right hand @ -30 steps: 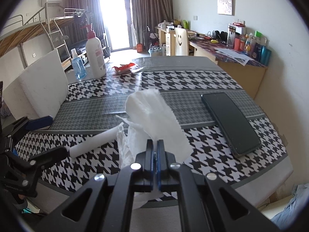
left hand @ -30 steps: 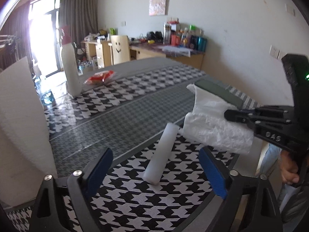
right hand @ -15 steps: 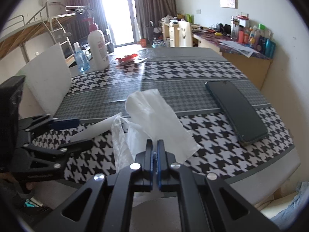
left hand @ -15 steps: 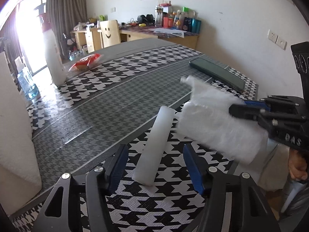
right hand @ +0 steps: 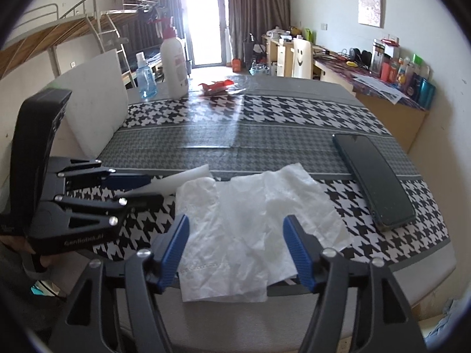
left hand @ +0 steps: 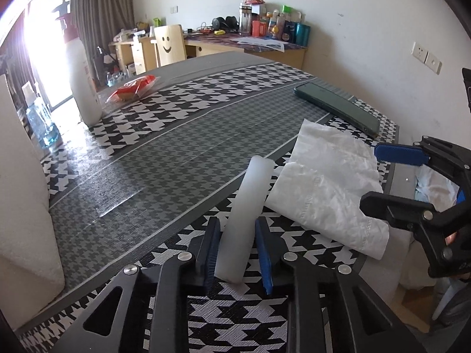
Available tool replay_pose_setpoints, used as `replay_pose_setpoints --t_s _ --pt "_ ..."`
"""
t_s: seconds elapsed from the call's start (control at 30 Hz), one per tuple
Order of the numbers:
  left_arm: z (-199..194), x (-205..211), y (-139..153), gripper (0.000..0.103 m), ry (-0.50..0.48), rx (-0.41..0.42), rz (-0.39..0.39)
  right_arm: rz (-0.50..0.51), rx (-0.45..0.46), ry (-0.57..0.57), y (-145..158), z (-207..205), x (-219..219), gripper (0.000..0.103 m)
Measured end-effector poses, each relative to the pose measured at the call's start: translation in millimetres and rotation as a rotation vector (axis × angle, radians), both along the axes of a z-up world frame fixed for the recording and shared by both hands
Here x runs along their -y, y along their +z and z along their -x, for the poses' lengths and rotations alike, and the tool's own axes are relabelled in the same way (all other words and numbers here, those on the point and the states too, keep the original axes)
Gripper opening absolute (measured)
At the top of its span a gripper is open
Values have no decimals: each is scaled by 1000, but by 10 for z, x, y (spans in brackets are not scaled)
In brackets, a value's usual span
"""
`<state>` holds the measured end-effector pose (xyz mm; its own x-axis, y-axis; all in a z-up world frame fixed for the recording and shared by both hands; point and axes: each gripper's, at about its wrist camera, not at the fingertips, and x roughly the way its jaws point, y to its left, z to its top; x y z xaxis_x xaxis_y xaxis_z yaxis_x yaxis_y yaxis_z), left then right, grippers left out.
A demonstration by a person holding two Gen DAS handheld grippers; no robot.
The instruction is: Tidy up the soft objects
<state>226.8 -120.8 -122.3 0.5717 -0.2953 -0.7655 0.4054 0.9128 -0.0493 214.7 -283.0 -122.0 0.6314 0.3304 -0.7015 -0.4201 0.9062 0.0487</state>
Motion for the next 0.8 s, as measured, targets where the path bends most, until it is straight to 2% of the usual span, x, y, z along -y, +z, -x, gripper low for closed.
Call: replay_pose_setpoints --t_s 0.07,0.23,0.7,0.8 --pt "3 -7 4 23 -1 1 5 11 13 7 9 16 -16 80" --pt "42 -78 75 20 12 31 25 36 21 11 5 -29 -27 84" --pt "225 -220 283 20 30 92 65 131 -67 45 -271 -245 -45 84" --pt "253 -225 302 20 28 97 69 123 -80 51 -290 -269 -28 84"
